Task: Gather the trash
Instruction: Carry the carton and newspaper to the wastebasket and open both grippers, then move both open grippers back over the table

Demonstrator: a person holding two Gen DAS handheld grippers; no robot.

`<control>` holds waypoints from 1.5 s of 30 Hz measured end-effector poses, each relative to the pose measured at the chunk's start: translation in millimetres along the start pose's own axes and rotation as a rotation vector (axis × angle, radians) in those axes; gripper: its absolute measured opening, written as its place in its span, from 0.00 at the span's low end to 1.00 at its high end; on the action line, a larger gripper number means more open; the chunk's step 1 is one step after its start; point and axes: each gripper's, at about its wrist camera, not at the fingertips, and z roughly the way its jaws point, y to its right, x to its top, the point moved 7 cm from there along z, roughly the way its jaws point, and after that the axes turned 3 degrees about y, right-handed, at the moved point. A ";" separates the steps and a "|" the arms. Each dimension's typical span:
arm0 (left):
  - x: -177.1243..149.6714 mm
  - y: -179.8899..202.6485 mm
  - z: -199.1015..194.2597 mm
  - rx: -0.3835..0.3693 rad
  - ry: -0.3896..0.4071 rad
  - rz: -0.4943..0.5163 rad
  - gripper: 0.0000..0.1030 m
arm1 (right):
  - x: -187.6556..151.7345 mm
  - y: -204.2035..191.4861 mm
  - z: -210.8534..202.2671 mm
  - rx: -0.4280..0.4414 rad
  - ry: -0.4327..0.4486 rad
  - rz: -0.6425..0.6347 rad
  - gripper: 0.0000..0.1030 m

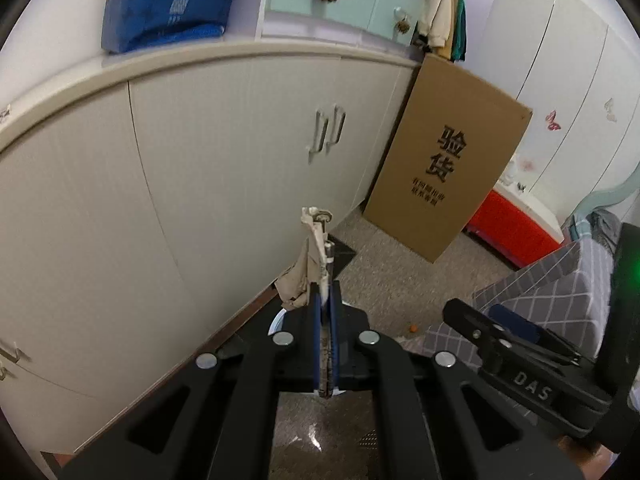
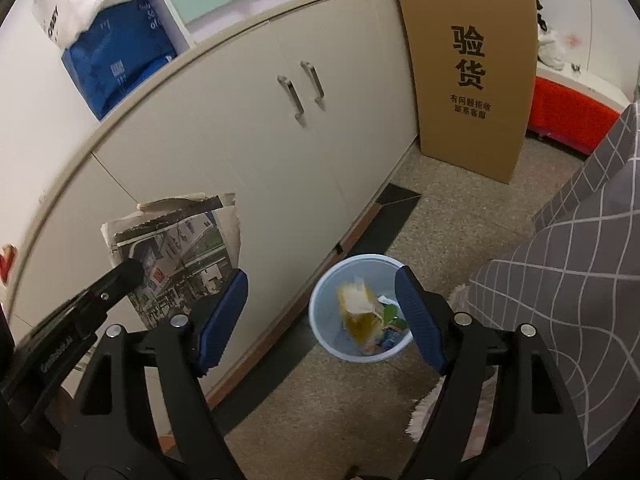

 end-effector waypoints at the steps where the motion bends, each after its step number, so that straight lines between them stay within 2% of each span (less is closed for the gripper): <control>1: -2.3 -1.1 3.2 0.002 -0.008 0.002 0.03 | -2.8 0.0 -0.5 -0.006 0.000 -0.003 0.73; 13: -12.6 12.8 22.8 -0.026 -0.055 0.024 0.04 | -4.9 14.3 -14.6 -0.076 0.032 0.002 0.78; 19: -13.6 22.2 30.8 -0.033 -0.070 0.037 0.04 | 2.2 26.6 -29.4 -0.099 0.103 0.038 0.78; 24: 3.7 39.8 40.1 -0.038 -0.047 0.056 0.04 | 13.9 34.4 -42.3 -0.111 0.180 0.076 0.78; 26: 12.9 45.6 44.3 -0.060 -0.035 0.025 0.10 | 17.6 39.9 -47.5 -0.116 0.208 0.094 0.79; 27: 15.2 47.0 46.1 -0.064 -0.035 0.013 0.16 | 18.5 42.2 -48.3 -0.118 0.212 0.099 0.79; 29: 18.9 45.6 49.2 -0.034 -0.032 -0.017 0.67 | 19.8 47.3 -49.0 -0.123 0.211 0.111 0.79; 31: 21.0 42.9 45.9 -0.013 0.002 -0.036 0.69 | 19.0 51.6 -49.1 -0.125 0.202 0.120 0.79; 40: 9.0 50.0 25.4 -0.018 -0.007 -0.006 0.69 | 13.4 53.4 -60.6 -0.117 0.191 0.128 0.79; 45: 7.9 59.6 5.4 -0.029 0.006 0.015 0.69 | 15.0 50.8 -82.9 -0.110 0.215 0.124 0.79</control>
